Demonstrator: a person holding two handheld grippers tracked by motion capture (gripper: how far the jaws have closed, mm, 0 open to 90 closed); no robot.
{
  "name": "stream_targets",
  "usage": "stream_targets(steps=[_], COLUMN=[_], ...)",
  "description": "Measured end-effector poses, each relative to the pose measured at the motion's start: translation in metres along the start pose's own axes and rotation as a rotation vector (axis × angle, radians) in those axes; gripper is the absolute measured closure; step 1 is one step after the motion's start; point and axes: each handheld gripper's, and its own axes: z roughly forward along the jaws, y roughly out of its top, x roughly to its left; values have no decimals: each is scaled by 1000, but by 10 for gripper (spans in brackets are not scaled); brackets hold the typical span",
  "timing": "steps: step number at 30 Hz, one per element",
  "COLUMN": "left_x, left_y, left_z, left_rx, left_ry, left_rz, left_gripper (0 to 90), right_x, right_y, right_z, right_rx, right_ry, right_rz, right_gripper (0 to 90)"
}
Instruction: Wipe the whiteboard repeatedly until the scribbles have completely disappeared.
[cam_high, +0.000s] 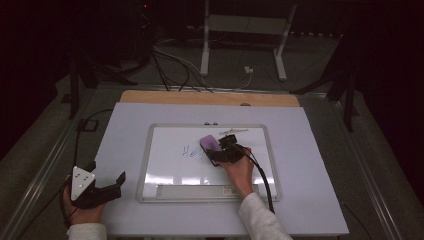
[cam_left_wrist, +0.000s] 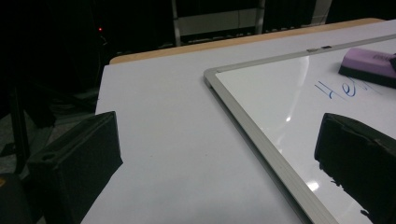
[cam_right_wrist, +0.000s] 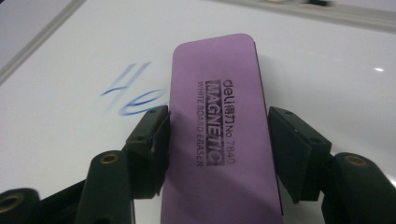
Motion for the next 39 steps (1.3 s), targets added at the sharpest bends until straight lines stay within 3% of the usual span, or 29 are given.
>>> stream_targets(steps=[4, 6, 8, 14, 18, 20, 28, 32, 34, 39], left_x=[0, 0, 0, 1, 1, 0, 0, 0, 0, 1], left_y=[0, 0, 0, 0, 0, 0, 0, 0, 0, 0], left_z=[0, 0, -1, -1, -1, 0, 0, 0, -1, -1], left_rx=[0, -1, -3, -5, -2, -1, 0, -1, -3, -3], left_ry=[0, 1, 2, 3, 3, 2, 1, 1, 2, 2], left_rz=[1, 1, -2, -6, -1, 0, 0, 3, 1, -2], left_gripper=[13, 13, 13, 13, 13, 13, 13, 13, 13, 13], right_x=[10, 8, 6, -18, -21, -16, 20, 23, 19, -4], right_y=[-1, -1, 0, 3, 3, 3, 0, -1, 0, 6], right_z=[2, 2, 1, -4, -5, -3, 4, 3, 4, 3], right_rx=[14, 15, 8, -18, -19, -11, 32, 44, 29, -3], right_ry=[47, 54, 30, -87, -103, -64, 48, 77, 44, -49], right_rz=[-49, -46, -42, 60, 70, 61, -59, -84, -77, 6], right_gripper=[412, 412, 412, 412, 411, 411, 411, 411, 411, 411])
